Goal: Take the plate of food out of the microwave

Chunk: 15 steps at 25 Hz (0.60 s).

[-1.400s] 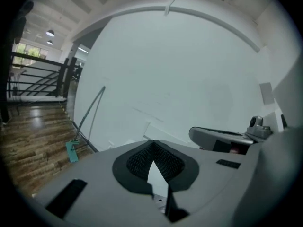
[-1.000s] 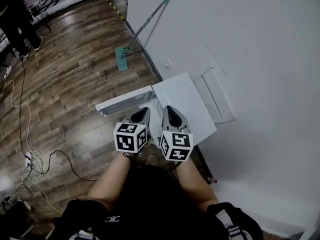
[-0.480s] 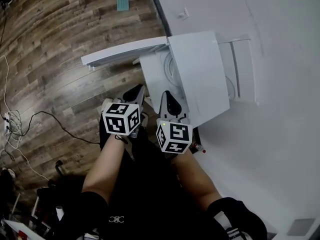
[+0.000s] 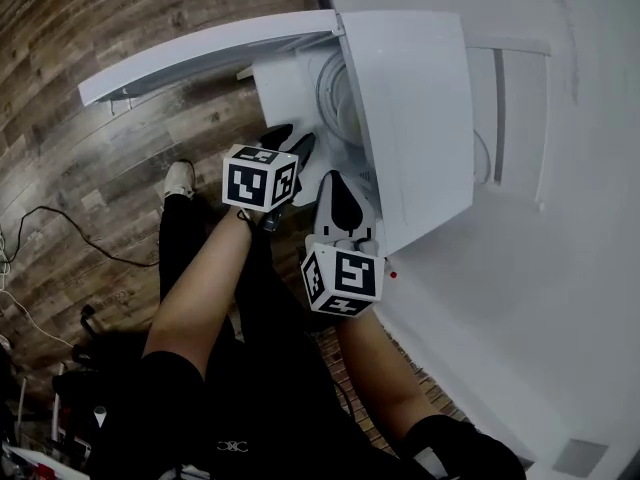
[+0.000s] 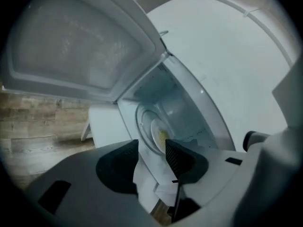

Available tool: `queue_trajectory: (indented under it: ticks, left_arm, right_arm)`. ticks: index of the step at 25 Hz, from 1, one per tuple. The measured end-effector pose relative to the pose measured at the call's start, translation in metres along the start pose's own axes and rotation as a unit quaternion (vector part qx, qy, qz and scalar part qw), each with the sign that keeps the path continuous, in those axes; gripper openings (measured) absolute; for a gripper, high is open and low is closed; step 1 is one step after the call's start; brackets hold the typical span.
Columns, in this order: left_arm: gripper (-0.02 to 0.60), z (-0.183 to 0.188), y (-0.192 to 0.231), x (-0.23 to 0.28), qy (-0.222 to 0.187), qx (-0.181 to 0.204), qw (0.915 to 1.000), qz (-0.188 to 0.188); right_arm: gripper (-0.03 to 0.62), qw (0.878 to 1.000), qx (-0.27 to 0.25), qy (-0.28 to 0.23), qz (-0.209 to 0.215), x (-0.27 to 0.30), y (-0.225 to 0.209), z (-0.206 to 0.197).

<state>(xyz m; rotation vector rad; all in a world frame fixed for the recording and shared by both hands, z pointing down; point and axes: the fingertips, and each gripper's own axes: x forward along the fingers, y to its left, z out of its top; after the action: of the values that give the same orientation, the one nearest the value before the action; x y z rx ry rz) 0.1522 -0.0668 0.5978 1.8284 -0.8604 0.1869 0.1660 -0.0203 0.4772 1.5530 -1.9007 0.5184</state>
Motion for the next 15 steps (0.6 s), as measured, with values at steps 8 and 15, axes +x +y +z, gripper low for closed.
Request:
queue_trajectory:
  ticks: [8, 15]
  left_arm:
    - [0.334, -0.016, 0.002, 0.080, 0.010, -0.026, 0.9994, 0.018]
    - [0.379, -0.019, 0.006, 0.124, 0.020, -0.041, 0.9975, 0.054]
  right_arm:
    - [0.011, 1.000, -0.006, 0.029, 0.011, -0.017, -0.014, -0.039]
    - [0.009, 0.999, -0.004, 0.033, 0.012, -0.026, -0.032, -0.047]
